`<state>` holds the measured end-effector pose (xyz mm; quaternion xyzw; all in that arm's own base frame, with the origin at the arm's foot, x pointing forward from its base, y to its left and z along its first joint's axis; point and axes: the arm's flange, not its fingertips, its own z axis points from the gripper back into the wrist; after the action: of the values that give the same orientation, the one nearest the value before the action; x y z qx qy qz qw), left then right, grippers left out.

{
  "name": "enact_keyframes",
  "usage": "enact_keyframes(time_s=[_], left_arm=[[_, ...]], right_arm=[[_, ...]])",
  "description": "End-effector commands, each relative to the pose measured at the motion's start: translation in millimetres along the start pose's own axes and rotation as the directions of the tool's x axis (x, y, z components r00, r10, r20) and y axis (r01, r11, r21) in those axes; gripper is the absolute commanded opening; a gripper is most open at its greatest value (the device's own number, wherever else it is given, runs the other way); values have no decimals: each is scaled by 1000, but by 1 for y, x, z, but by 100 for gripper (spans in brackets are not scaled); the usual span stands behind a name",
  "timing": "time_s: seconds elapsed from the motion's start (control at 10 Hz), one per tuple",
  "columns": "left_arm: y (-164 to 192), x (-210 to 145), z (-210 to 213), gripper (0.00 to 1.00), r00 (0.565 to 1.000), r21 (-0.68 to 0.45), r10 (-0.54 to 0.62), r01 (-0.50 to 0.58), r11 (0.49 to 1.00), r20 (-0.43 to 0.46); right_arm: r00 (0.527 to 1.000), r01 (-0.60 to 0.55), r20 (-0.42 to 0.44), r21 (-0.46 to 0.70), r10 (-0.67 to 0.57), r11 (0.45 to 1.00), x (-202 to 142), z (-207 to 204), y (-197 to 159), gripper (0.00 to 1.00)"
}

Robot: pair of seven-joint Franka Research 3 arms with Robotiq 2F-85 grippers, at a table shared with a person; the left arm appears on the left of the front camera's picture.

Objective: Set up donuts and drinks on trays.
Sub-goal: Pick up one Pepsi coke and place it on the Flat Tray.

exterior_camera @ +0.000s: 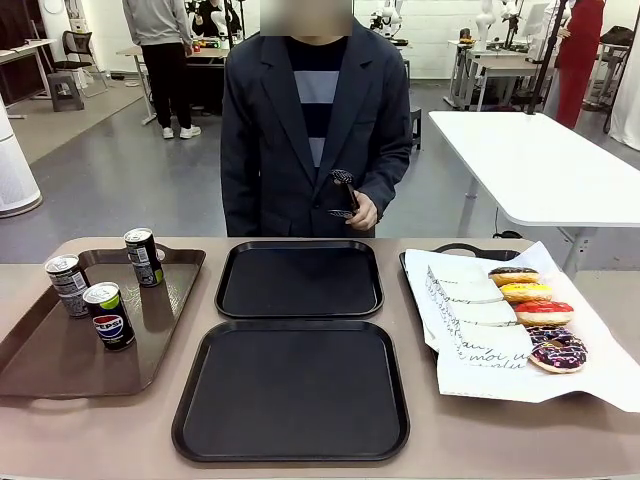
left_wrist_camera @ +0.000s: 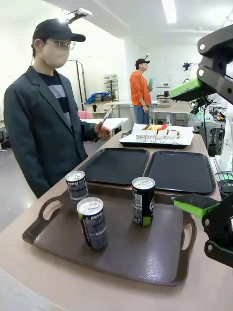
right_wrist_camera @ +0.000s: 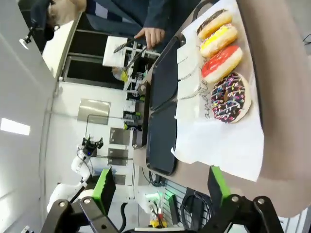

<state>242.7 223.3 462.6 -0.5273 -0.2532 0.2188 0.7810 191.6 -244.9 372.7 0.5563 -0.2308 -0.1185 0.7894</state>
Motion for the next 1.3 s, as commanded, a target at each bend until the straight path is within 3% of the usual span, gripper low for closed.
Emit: enact_keyframes(time_s=[0.0,0.1,0.2,1.2], left_arm=[[1,-18,-2,100,1000,34,-28,27,999,6],[-19,-29,-6,100,990,99,-133,137,986,-41],[3,-2,6,100,1000,13,4,-4,1000,9],[3,-2,6,100,1000,13,4,-4,1000,9]], right_arm=[[999,-30,29,-71,32,997,-19,-26,27,100],[1000,0,0,0,0,1000,0,0,0,100],[1000,0,0,0,0,1000,0,0,0,100],[1000,0,0,0,0,1000,0,0,0,100]])
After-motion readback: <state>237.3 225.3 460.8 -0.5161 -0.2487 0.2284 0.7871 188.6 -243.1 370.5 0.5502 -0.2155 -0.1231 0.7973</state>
